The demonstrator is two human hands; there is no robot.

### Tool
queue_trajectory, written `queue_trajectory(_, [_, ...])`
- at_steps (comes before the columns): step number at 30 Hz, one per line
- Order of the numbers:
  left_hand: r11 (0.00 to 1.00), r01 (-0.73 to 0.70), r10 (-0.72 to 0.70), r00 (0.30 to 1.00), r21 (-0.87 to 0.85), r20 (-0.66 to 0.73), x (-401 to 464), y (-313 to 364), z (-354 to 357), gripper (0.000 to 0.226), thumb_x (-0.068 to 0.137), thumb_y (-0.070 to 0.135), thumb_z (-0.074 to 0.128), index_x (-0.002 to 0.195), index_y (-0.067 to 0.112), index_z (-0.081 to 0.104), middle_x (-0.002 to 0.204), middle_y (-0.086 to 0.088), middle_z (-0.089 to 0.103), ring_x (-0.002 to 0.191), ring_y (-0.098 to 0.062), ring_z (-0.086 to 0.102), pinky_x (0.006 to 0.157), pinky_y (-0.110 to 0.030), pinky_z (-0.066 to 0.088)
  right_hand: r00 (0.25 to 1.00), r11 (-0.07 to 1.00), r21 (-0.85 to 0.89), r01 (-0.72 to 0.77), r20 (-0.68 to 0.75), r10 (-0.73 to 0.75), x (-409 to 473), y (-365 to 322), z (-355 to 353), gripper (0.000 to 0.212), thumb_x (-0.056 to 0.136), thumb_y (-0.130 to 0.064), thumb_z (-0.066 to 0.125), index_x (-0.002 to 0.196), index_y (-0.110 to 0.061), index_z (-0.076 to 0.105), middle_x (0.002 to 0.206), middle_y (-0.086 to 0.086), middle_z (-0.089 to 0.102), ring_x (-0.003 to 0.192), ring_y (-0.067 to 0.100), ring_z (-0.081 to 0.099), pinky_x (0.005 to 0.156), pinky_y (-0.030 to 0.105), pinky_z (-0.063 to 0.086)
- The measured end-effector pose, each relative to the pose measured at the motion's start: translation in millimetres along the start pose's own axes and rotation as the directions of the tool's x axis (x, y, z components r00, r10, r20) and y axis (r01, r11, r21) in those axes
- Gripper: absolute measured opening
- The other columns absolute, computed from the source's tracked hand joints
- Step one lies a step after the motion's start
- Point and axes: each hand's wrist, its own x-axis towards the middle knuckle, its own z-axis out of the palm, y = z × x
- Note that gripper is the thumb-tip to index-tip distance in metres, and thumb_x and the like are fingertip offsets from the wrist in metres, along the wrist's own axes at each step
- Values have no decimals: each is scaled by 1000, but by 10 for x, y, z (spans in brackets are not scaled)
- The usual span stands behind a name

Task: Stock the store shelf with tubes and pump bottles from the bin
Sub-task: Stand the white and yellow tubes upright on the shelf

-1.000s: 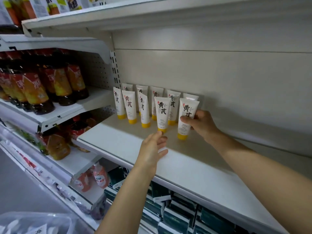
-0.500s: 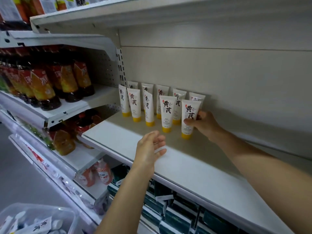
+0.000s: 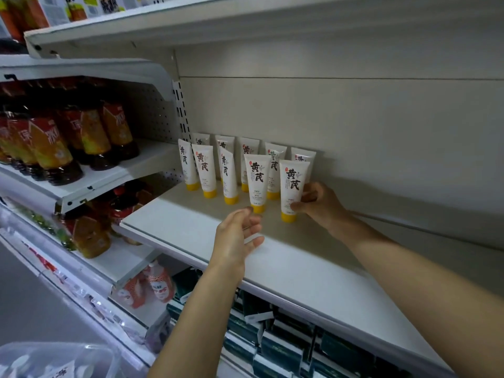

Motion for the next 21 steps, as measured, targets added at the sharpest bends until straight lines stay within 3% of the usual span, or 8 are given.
queue_trajectory(4, [1000, 3, -2, 1000, -28, 8, -49, -18, 34, 14, 97, 22, 54, 100, 14, 65, 90, -6, 69, 89, -20, 63, 79, -37, 54, 998, 985, -172, -31, -58, 21, -171, -2, -70, 26, 77, -11, 73, 74, -15, 48, 69, -1, 50, 63, 14, 46, 54, 26, 33])
queue_trajectory(7, [998, 7, -7, 1000, -61, 1, -89, -37, 30, 12, 96, 21, 55, 98, 14, 65, 89, -5, 69, 86, -21, 63, 76, -35, 55, 993, 984, -165, -61, 90, 77, -373, -90, -95, 27, 84, -11, 66, 63, -14, 50, 58, 5, 52, 51, 17, 43, 48, 25, 31])
queue_trajectory(11, [996, 7, -8, 1000, -87, -12, -157, -58, -14, 13, 96, 21, 55, 100, 14, 66, 91, -6, 69, 84, -21, 64, 79, -37, 55, 955, 988, -153, -23, 288, 67, -623, -284, 46, 19, 92, -17, 60, 74, -12, 56, 58, 4, 55, 48, 16, 47, 44, 23, 33])
queue_trajectory(14, [995, -5, 0, 999, -97, -46, -215, -59, -145, 15, 96, 22, 55, 101, 14, 66, 95, -8, 70, 84, -23, 66, 76, -35, 56, 937, 985, -164, 52, 350, 9, -712, -411, 256, 17, 93, -20, 57, 77, -13, 58, 60, 1, 60, 50, 14, 52, 45, 23, 39])
queue_trajectory(21, [992, -50, 28, 983, -114, -184, -339, 31, -687, 16, 96, 24, 54, 103, 14, 65, 95, -7, 70, 80, -21, 64, 68, -31, 53, 907, 995, 63, 73, 411, -93, -915, -681, 885, 11, 94, -15, 59, 86, -7, 62, 64, 6, 61, 48, 14, 52, 42, 23, 36])
